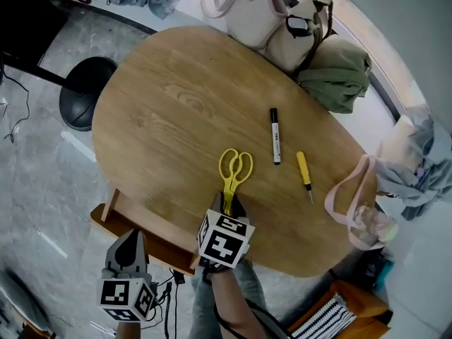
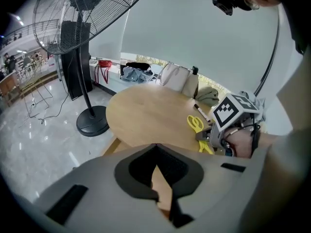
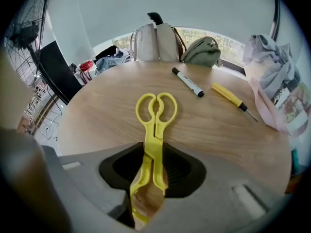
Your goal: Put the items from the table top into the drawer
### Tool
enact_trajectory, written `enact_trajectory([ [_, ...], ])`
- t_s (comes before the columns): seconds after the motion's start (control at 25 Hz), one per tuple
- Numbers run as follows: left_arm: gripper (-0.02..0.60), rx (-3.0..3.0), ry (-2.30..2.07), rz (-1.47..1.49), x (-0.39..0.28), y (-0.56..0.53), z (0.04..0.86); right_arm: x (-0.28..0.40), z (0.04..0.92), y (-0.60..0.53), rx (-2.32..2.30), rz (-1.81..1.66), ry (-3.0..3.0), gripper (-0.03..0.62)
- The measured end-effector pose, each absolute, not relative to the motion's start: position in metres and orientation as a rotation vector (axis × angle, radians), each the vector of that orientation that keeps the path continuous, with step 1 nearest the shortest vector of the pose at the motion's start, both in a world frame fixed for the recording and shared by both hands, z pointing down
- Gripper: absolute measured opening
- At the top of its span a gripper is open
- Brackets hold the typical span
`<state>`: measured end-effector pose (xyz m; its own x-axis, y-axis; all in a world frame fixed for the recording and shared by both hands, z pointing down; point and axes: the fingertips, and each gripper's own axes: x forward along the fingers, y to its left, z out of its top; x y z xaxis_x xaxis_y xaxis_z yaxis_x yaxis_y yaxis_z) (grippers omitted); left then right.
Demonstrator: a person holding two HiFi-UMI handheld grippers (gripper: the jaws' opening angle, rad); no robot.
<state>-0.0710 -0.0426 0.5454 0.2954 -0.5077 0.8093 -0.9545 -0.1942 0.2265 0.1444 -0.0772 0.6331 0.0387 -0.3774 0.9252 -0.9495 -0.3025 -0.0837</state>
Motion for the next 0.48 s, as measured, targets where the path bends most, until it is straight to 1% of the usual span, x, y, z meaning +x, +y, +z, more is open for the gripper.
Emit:
enact_trajectory([
  [0.48, -0.005, 1.792, -1.344, 0.745, -0.061, -0.029, 0.546, 0.146, 0.634, -0.075, 1.644, 1.233, -1.427, 0.12],
])
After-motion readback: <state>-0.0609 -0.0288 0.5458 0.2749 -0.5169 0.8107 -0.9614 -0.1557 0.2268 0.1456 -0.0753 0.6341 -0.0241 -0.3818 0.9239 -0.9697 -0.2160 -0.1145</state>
